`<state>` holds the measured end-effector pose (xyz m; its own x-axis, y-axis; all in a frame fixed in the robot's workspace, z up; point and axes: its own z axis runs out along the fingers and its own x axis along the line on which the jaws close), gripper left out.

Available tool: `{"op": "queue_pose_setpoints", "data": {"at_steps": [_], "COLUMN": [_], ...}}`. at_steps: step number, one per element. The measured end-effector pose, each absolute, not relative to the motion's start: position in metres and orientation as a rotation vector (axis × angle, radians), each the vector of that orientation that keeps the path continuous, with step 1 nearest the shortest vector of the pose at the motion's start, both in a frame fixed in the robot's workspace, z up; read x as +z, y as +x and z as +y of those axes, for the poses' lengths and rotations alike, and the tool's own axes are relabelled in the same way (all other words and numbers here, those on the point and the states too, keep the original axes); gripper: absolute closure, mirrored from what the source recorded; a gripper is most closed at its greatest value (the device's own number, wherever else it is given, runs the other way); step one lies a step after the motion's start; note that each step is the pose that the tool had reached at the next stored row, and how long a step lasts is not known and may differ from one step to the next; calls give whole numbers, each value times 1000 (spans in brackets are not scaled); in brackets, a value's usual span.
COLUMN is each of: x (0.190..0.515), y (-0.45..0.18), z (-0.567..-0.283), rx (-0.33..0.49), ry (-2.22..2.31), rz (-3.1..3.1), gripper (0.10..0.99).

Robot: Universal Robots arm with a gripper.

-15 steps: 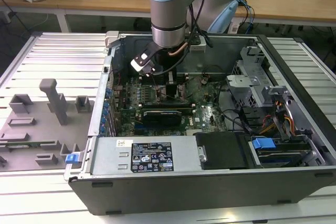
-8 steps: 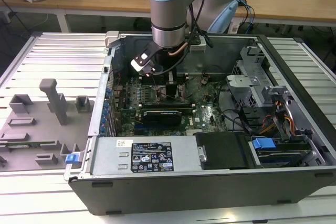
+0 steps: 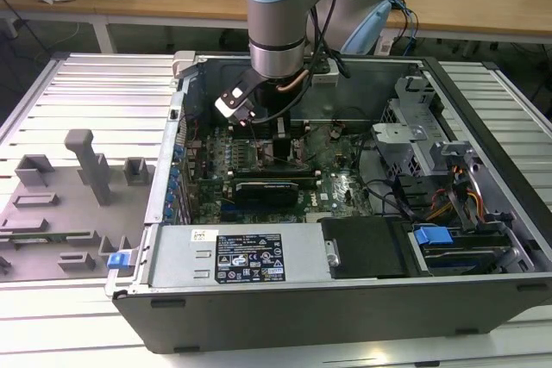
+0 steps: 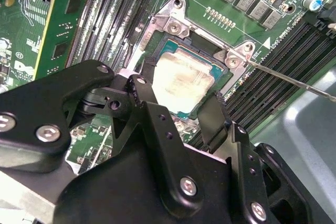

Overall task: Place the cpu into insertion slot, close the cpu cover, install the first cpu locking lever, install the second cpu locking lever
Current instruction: 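Place the cpu into insertion slot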

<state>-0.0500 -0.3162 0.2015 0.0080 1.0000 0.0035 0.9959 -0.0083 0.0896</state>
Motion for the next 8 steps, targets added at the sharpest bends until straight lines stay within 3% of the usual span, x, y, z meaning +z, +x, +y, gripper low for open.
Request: {"op": "queue_pose_setpoints", "data": {"at_steps": [8], "x": [208], "y": [-50], "z": [-316], "rx": [101], "ry": [2186], "rz": [2168], "gripper": [486]}}
